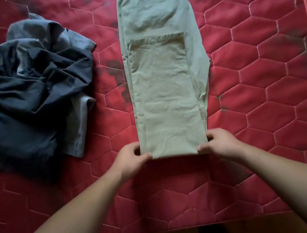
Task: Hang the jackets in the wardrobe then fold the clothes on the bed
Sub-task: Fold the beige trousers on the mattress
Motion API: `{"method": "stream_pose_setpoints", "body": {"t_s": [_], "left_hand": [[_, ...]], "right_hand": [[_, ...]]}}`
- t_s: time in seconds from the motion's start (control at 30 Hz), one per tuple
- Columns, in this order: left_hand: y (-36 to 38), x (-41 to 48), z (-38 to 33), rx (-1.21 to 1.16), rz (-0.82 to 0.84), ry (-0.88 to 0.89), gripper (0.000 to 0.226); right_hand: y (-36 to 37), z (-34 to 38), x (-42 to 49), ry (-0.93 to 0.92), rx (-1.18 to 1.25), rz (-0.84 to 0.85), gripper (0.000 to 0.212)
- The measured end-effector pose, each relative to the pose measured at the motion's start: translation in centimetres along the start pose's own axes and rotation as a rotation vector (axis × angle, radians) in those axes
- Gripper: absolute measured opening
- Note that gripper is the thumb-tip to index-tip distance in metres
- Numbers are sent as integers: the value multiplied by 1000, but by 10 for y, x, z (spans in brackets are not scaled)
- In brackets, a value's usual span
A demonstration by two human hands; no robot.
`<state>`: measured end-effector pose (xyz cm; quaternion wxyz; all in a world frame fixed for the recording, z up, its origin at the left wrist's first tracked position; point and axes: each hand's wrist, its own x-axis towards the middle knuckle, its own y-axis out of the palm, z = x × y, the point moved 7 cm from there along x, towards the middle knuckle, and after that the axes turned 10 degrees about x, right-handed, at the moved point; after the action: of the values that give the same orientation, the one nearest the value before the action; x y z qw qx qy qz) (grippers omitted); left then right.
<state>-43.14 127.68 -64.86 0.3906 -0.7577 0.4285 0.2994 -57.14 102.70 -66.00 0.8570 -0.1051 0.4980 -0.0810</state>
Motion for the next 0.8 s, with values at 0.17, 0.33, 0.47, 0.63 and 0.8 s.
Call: {"method": "stream_pose_setpoints", "body": {"t_s": [0.17,0.33,0.47,0.63,0.8], "left_hand": [[40,-32,51,193,156,-97,27],[34,-18,47,66,-4,-122,33],[44,-16,50,23,108,-155,59],[54,-33,56,394,-28,-183,54],[61,-58,31,630,-469,45,92]], "right_hand": [[38,-53,-33,146,-214,216,17],[50,-45,-27,63,-47,93,24],[62,-47,-23,123,-31,160,34],[67,-60,-45,133,-491,82,47],[60,-18,-66,-324,-602,-474,63]]}}
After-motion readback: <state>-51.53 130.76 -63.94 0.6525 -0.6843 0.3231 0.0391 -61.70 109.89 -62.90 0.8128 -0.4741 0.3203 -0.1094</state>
